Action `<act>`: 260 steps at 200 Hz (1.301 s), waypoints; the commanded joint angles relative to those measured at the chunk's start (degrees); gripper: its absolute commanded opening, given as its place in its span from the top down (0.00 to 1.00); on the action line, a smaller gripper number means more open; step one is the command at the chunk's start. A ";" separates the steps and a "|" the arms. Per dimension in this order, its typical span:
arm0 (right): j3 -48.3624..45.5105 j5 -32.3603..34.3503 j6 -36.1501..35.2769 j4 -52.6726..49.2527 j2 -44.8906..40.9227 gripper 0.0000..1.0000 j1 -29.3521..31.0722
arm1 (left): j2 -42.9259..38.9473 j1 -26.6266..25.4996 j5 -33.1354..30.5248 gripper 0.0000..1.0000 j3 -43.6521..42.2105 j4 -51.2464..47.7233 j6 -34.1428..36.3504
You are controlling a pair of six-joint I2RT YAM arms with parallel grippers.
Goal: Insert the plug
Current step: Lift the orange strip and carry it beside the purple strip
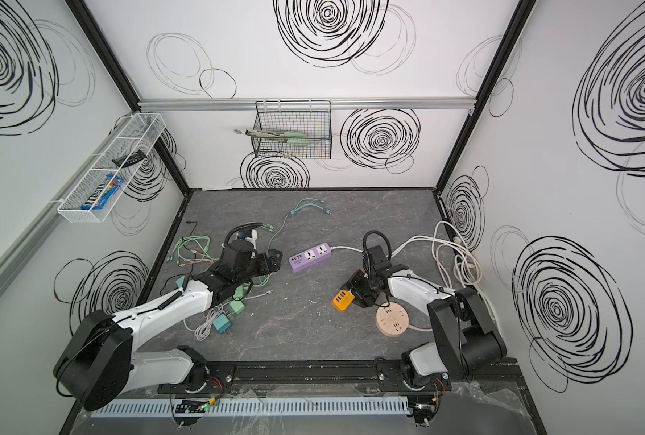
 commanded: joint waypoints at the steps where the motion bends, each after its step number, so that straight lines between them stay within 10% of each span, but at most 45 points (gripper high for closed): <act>1: 0.75 -0.45 6.64 5.07 0.90 0.55 3.36 | 1.78 -2.27 -1.63 0.04 2.32 -0.80 0.48; 84: 6.21 -1.26 8.27 12.08 8.35 0.44 12.69 | -1.41 -5.28 -3.71 0.04 1.44 -3.12 1.55; 163: 5.23 4.59 0.29 14.15 -2.69 0.05 11.49 | -1.64 -8.65 -7.08 0.04 2.87 -5.20 2.11; 260: 11.96 -3.90 -35.15 9.91 1.01 0.03 -7.24 | 1.90 -17.13 -16.27 0.04 4.13 -11.67 6.04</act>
